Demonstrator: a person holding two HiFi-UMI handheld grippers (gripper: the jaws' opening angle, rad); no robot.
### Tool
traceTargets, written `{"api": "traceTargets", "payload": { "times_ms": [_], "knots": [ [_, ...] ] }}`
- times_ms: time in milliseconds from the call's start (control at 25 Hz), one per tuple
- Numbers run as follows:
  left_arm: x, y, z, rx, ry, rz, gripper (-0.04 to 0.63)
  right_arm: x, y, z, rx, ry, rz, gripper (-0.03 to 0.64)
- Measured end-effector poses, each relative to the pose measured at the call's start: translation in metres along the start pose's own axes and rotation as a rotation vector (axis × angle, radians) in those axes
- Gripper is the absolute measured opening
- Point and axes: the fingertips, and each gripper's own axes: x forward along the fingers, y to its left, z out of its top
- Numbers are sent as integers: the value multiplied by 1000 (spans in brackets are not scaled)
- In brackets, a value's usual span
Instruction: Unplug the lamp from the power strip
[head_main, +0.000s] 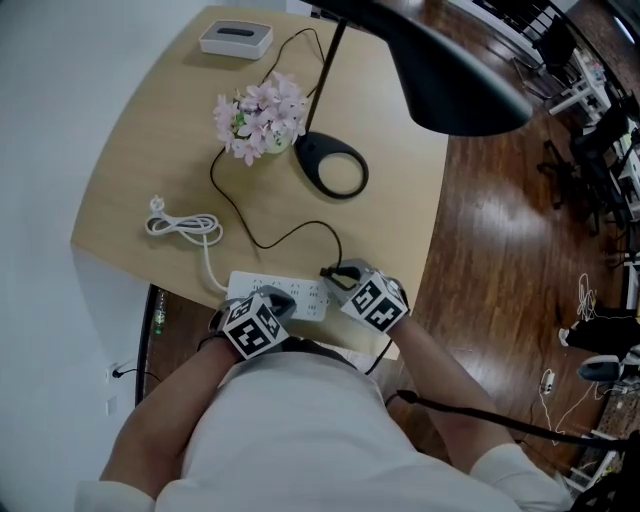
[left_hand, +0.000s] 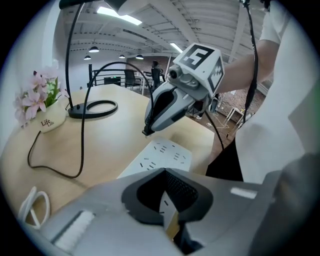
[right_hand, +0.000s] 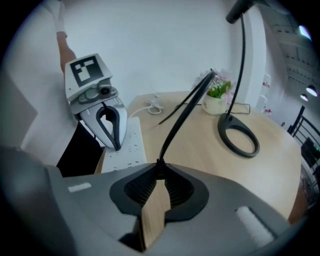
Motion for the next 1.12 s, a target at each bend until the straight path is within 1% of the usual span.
{"api": "traceTargets", "payload": {
  "times_ms": [160,320,440,600,880,1000,1120],
  "knots": [
    [-2,0,-1,-11,0,12,3,7,-13,-13,132,-14,8,55],
    [-12,5,5,-71,-49,27,3,8,-22,-15,237,-42,-3,60],
    [-24,8,13,-92,-87,43,3,6,-27,-15,267,-44,-37,64],
    [-42,14,22,-135,-139,66,3,2,-33,-20,293,-54,-75,98],
    [-77,23,25,-215,-221,119,5,-11,-42,-32,360,-103,-159,109],
    [-97,22,26,-229,-268,138,5,-24,-38,-31,381,-139,-180,109],
    [-120,18,29,-224,-332,147,5,-39,-24,-23,376,-175,-196,109]
  ]
}}
